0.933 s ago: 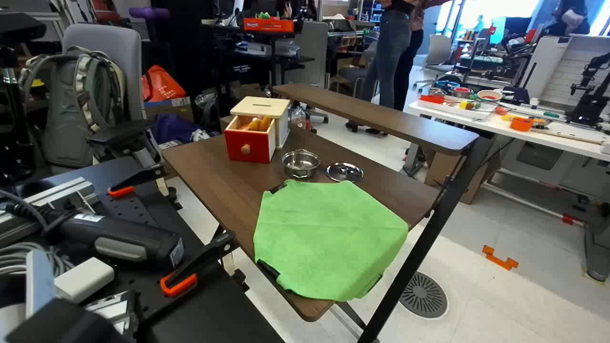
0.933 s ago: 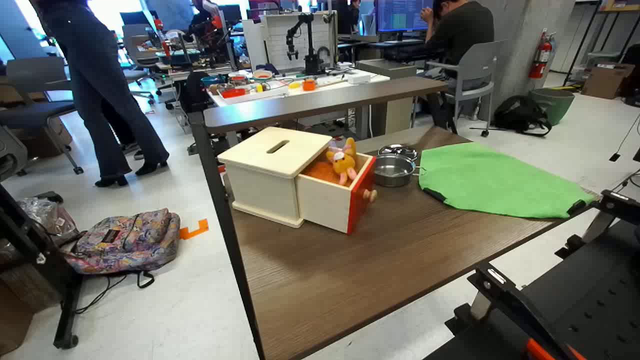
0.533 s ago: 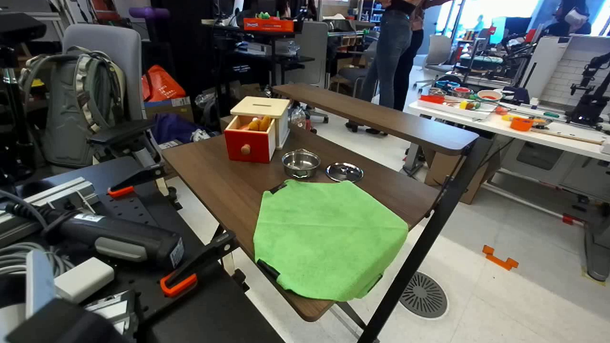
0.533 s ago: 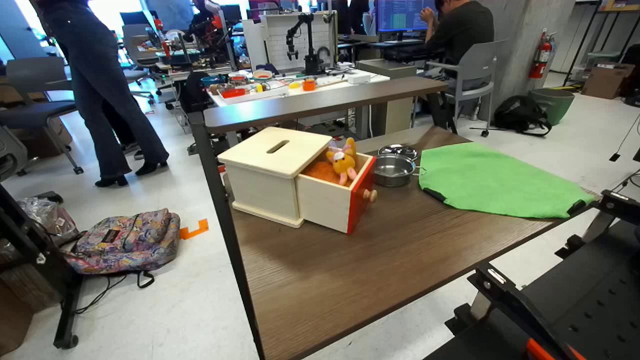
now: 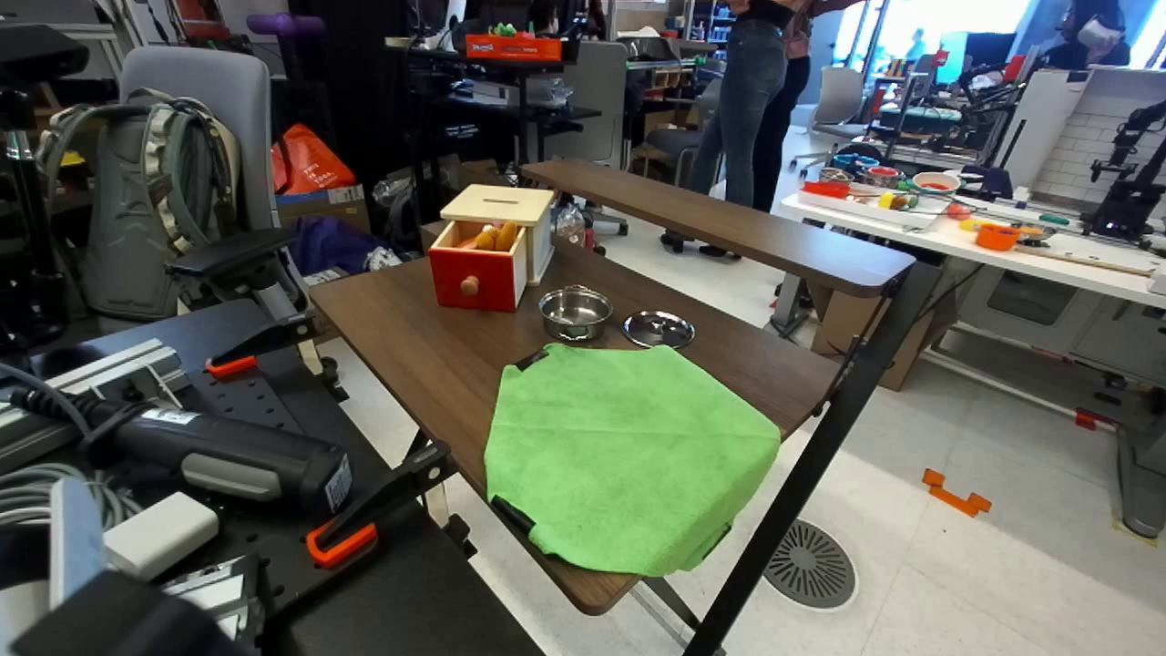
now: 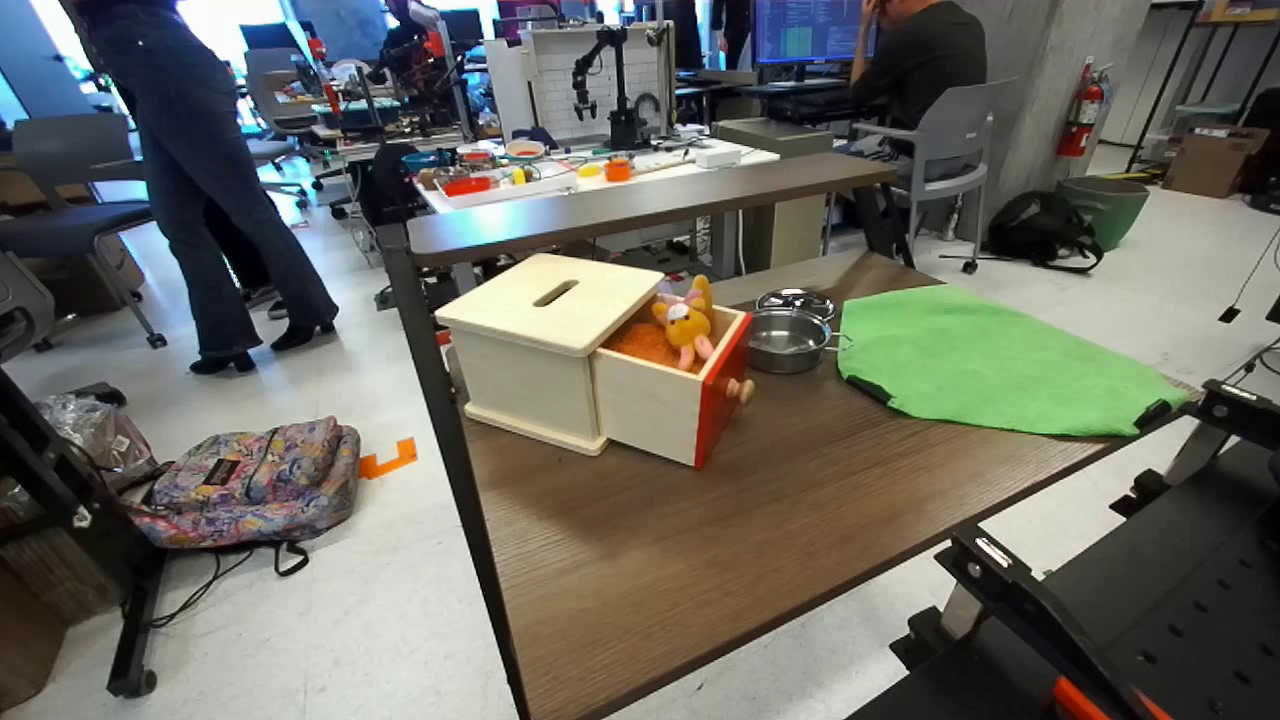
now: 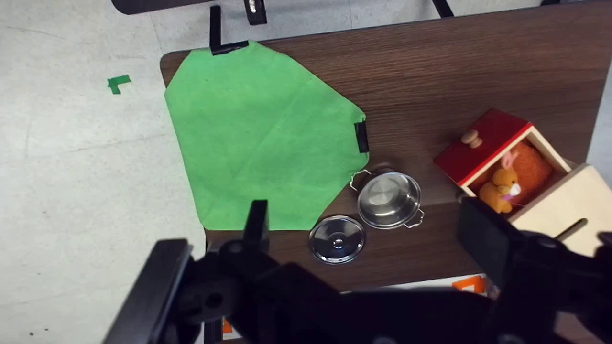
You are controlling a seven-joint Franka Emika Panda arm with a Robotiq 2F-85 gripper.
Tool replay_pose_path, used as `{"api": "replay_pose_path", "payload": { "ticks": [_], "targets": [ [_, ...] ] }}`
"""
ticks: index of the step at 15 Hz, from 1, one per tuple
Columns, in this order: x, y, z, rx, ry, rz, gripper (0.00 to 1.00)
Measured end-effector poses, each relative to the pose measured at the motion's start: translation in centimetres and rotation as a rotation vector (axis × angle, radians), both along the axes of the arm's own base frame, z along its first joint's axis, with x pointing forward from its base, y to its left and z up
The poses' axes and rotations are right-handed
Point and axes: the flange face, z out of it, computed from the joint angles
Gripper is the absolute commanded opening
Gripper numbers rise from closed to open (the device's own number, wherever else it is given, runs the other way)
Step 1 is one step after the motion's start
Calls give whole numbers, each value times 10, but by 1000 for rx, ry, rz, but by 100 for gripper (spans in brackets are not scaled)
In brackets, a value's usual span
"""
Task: Move the green cloth to the left
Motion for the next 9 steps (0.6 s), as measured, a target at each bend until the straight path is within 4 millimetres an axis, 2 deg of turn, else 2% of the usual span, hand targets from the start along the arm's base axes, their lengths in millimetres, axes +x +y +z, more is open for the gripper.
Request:
{"api": "replay_pose_path", "payload": {
  "ticks": [9],
  "targets": [
    [14,-58,-134,-32,67,-19,100]
  ]
}}
